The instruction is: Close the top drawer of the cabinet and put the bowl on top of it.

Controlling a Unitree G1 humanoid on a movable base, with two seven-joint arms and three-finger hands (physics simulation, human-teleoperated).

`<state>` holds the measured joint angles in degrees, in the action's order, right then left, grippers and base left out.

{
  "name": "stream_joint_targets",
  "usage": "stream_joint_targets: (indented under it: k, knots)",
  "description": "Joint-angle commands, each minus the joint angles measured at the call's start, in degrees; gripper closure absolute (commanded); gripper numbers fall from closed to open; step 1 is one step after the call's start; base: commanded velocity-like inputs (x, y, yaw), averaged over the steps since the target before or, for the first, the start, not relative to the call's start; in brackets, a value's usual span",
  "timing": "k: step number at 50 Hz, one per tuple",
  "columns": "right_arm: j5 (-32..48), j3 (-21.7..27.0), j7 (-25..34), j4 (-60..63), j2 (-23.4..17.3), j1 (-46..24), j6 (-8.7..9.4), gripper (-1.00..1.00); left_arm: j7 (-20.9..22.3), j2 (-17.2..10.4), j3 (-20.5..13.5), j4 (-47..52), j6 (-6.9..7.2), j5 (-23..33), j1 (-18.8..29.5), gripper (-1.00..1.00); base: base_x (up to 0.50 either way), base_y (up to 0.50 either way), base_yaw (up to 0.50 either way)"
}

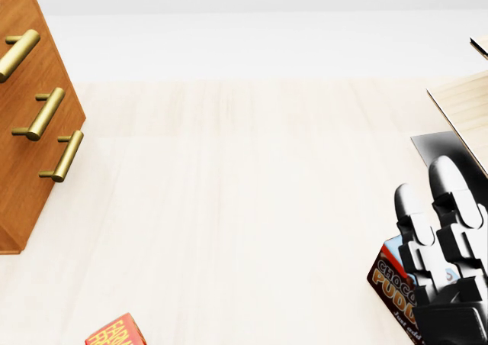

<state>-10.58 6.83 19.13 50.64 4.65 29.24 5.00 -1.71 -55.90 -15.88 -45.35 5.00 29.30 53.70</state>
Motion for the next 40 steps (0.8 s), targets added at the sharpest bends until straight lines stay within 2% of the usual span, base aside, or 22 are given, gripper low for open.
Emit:
stream_joint_targets:
  k: [1,7,17,31,40]
  knots:
    - [0.09,-0.27,-0.12,0.17,-0.04,0.09,0.0,-1.0,-3.61,-0.85,2.54,-11.04,0.0,3.92,8.0,1.0,0.0,0.0,0.0]
    - [0.37,-0.61,-0.23,-0.13,-0.13,0.22,0.0,-1.0,-4.85,-0.55,3.0,-15.08,0.0,3.62,9.8,1.0,0.0,0.0,0.0]
    - [-0.02,-0.27,0.01,-0.44,-0.3,0.4,0.0,-1.0,-5.65,0.67,3.95,-16.25,0.0,3.95,11.07,1.0,0.0,0.0,0.0]
    - [-0.29,0.45,0.86,-0.25,0.11,0.47,0.0,-1.0,-7.73,2.65,4.45,-19.86,0.0,3.53,10.87,1.0,0.0,0.0,0.0]
    - [-0.04,0.36,0.96,-0.28,0.3,0.46,0.0,-1.0,-8.16,2.87,4.55,-20.73,0.0,3.02,10.43,1.0,0.0,0.0,0.0]
